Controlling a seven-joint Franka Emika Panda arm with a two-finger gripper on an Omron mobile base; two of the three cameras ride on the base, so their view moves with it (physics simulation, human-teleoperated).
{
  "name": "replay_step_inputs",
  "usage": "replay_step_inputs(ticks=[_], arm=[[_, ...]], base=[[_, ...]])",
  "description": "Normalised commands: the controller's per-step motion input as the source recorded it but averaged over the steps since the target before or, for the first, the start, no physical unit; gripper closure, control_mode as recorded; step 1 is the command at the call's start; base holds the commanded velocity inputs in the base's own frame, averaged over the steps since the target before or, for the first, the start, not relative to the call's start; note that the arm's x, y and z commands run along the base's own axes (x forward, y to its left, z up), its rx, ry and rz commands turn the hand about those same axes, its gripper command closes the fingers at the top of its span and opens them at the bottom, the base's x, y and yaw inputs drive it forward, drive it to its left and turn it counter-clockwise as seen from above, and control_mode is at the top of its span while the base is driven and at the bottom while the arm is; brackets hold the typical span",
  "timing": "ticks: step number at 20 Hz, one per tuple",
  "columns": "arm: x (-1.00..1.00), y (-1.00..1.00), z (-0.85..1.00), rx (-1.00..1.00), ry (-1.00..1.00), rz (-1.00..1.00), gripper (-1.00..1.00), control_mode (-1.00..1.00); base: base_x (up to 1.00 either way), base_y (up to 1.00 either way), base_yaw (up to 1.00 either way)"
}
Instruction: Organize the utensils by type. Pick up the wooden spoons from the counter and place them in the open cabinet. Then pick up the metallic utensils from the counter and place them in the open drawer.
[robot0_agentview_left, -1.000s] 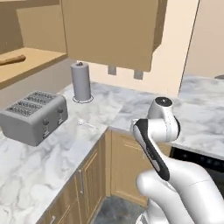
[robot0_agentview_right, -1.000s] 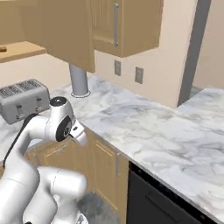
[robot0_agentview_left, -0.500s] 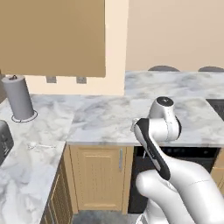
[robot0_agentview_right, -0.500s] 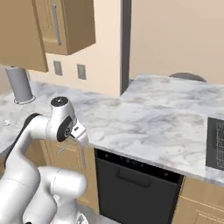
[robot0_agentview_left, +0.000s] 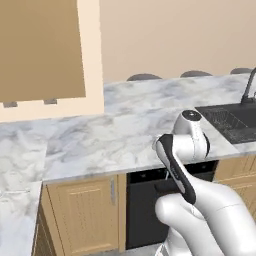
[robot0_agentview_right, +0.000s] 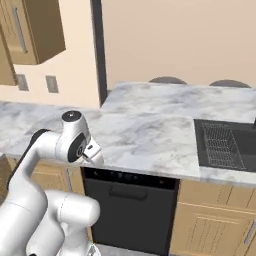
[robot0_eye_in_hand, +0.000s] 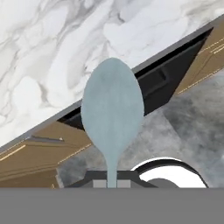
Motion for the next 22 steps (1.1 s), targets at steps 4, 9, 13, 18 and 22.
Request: replay_step_inputs(ticks=[4,9,13,18,22], arm=[[0.0,0.0,0.0,0.0,0.0,0.0,1.0,1.0],[0.0,0.0,0.0,0.0,0.0,0.0,1.0,1.0],[0.0,0.0,0.0,0.0,0.0,0.0,1.0,1.0],[0.0,0.0,0.0,0.0,0.0,0.0,1.0,1.0],[0.0,0.0,0.0,0.0,0.0,0.0,1.0,1.0]], base=[[0.27,-0.2,-0.71],[0.24,-0.13,-0.78],[0.17,-0.05,-0.88],[0.28,0.0,-0.83],[0.42,0.0,-0.72]])
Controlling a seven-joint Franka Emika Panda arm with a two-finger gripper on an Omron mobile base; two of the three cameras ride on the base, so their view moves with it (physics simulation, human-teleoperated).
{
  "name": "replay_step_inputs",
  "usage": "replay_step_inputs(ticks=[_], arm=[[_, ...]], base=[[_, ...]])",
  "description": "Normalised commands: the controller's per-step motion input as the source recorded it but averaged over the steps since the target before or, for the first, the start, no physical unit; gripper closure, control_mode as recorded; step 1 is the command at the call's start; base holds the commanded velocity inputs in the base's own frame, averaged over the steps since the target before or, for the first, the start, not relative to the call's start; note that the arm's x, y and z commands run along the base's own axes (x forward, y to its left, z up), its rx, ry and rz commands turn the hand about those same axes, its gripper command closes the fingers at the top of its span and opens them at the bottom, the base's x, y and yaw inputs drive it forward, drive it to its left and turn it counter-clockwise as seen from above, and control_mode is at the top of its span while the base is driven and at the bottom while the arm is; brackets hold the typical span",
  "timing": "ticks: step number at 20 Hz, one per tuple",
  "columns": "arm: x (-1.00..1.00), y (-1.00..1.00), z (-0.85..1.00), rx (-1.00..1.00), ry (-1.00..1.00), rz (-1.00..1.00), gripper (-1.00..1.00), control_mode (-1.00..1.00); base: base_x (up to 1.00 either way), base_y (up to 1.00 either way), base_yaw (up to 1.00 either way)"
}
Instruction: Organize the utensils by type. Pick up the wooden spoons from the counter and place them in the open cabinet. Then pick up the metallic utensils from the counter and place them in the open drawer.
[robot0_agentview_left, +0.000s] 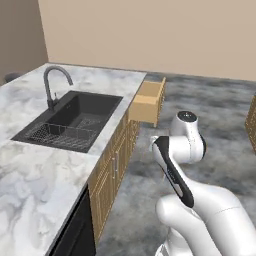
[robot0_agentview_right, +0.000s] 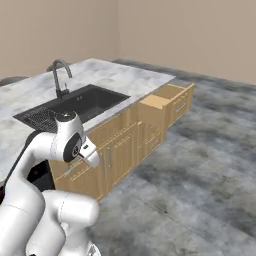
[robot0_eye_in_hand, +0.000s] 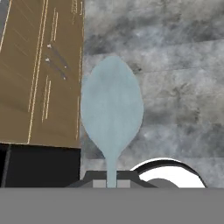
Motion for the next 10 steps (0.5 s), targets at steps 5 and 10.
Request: replay_step_inputs(ticks=[5,10], arm=[[0.0,0.0,0.0,0.0,0.0,0.0,1.0,1.0],[0.0,0.0,0.0,0.0,0.0,0.0,1.0,1.0]], base=[[0.72,0.09,-0.27],[0.71,0.01,0.0]])
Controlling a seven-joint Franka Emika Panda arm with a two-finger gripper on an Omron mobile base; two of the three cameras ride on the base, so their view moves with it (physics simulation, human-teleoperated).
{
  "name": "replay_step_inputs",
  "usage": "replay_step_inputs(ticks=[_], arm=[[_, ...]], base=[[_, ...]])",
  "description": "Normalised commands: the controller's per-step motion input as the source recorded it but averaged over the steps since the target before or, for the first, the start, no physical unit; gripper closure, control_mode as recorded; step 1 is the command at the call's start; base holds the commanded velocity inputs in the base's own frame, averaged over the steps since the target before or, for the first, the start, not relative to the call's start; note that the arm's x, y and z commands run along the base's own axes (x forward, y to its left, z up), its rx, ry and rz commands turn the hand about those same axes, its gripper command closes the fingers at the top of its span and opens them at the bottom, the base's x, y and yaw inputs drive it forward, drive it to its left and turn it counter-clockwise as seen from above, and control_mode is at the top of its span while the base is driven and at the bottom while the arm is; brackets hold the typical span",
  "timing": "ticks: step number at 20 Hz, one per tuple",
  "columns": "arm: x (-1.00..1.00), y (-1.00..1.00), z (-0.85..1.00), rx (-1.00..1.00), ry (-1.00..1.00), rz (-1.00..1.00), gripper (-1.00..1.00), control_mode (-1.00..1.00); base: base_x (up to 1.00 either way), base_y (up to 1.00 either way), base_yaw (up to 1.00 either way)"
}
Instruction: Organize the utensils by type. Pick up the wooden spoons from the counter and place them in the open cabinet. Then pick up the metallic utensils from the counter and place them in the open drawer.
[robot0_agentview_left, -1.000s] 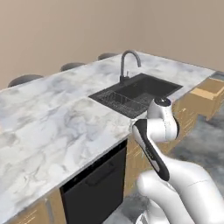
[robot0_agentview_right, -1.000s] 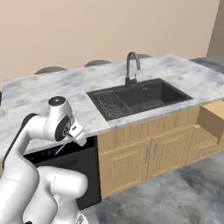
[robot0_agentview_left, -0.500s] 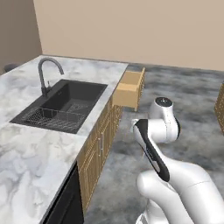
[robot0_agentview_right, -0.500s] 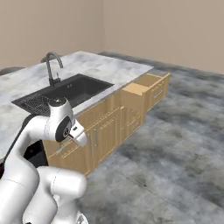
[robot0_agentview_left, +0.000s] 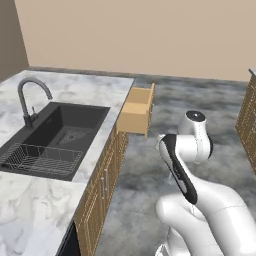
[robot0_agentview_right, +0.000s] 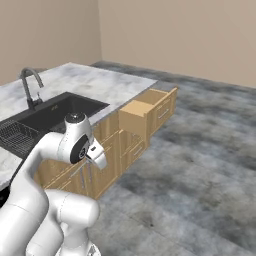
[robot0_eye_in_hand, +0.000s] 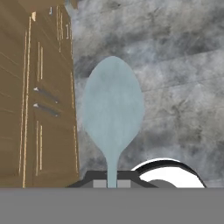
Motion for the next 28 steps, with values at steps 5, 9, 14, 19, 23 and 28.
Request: replay_step_inputs(ticks=[5,9,14,19,23,28], arm=[[0.0,0.0,0.0,0.0,0.0,0.0,1.0,1.0],[0.0,0.0,0.0,0.0,0.0,0.0,1.0,1.0],[0.0,0.0,0.0,0.0,0.0,0.0,1.0,1.0],[0.0,0.0,0.0,0.0,0.0,0.0,1.0,1.0],[0.0,0.0,0.0,0.0,0.0,0.0,1.0,1.0],[0.0,0.0,0.0,0.0,0.0,0.0,1.0,1.0]], base=[[0.63,-0.18,-0.01],[0.68,-0.03,-0.03],[0.67,0.07,0.0],[0.54,0.28,-0.11],[0.51,0.33,-0.17],[0.7,0.14,-0.11]])
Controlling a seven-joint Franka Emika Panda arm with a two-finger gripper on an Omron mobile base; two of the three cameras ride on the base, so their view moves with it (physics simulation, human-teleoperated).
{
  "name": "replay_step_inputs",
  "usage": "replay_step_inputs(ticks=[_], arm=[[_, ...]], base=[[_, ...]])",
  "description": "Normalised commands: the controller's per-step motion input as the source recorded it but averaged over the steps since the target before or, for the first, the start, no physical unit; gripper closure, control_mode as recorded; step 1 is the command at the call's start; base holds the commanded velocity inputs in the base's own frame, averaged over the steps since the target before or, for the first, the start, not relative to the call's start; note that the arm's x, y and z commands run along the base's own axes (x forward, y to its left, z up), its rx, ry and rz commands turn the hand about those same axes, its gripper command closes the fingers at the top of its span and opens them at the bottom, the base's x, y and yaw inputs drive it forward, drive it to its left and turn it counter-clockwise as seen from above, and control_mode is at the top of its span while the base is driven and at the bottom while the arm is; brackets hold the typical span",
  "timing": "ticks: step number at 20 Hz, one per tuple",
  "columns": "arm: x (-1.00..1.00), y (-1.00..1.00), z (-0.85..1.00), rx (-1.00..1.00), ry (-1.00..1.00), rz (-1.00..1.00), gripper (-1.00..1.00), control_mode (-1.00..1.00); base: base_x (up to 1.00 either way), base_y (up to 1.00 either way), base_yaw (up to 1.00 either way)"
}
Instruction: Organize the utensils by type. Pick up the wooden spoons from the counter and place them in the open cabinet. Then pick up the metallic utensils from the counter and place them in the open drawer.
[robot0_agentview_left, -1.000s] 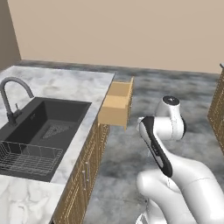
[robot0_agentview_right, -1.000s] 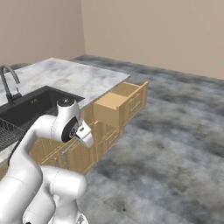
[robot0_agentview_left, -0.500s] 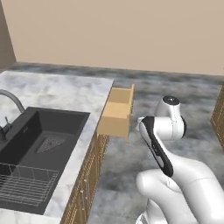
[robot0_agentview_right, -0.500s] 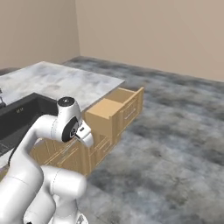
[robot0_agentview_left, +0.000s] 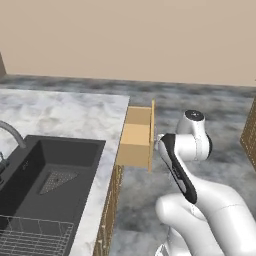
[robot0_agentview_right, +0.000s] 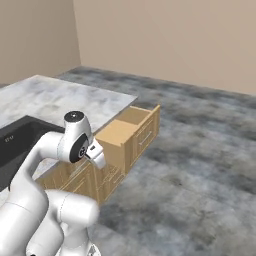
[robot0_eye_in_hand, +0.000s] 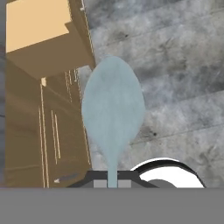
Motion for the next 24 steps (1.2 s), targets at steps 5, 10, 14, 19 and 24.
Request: replay_step_inputs(ticks=[5,10,14,19,24], arm=[[0.0,0.0,0.0,0.0,0.0,0.0,1.0,1.0],[0.0,0.0,0.0,0.0,0.0,0.0,1.0,1.0],[0.0,0.0,0.0,0.0,0.0,0.0,1.0,1.0],[0.0,0.0,0.0,0.0,0.0,0.0,1.0,1.0],[0.0,0.0,0.0,0.0,0.0,0.0,1.0,1.0]], base=[[0.79,0.02,0.0],[0.62,0.15,0.0],[0.48,0.23,0.0],[0.55,0.17,0.0],[0.56,0.01,0.0]])
